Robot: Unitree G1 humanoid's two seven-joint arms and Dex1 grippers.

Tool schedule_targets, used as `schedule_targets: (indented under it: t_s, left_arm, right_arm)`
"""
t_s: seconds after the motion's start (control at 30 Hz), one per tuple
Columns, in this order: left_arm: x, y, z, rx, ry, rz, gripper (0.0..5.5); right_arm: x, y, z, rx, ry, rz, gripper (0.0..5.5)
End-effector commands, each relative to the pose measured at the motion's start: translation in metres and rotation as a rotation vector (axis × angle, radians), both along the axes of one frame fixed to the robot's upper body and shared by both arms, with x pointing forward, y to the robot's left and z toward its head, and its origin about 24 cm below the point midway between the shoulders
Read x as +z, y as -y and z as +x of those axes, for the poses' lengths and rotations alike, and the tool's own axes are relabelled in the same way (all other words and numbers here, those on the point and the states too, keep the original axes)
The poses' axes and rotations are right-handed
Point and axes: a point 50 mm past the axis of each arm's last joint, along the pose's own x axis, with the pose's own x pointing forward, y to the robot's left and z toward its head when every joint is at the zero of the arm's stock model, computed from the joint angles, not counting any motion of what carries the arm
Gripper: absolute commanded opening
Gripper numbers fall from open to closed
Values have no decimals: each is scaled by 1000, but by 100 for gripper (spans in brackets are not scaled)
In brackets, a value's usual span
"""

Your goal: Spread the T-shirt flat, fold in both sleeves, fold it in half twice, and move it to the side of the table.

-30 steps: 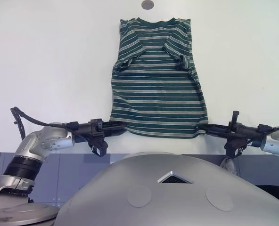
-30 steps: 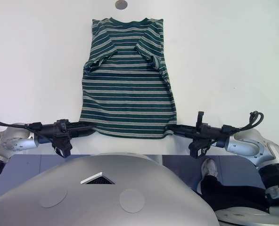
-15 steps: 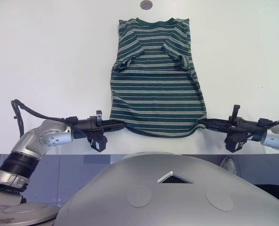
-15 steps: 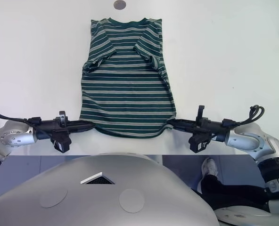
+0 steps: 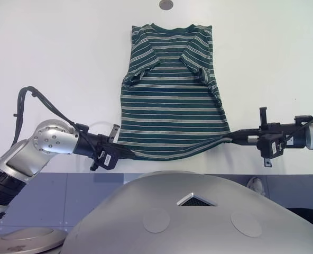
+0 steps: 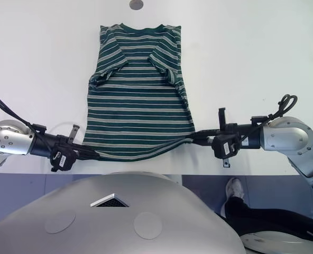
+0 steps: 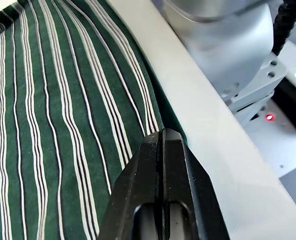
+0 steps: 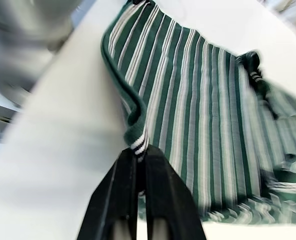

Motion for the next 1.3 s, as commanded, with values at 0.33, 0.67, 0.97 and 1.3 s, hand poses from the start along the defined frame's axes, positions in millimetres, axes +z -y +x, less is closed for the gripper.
schedule_targets:
  t_s: [0.33, 0.67, 0.97, 1.3]
  left_arm:
    - [61, 5, -5, 8, -383, -34, 0]
    - [99, 15, 127, 118, -438, -99, 0]
    - [82, -14, 187, 299, -282, 133, 0]
    - [106, 4, 241, 450, -33, -41, 0]
  right_arm:
    - [28, -16, -6, -18, -291, -58, 0]
    - [55, 8, 88, -269, -198, 12, 0]
    - [49, 18, 161, -451, -185, 75, 0]
    - [42, 14, 197, -489, -100, 18, 0]
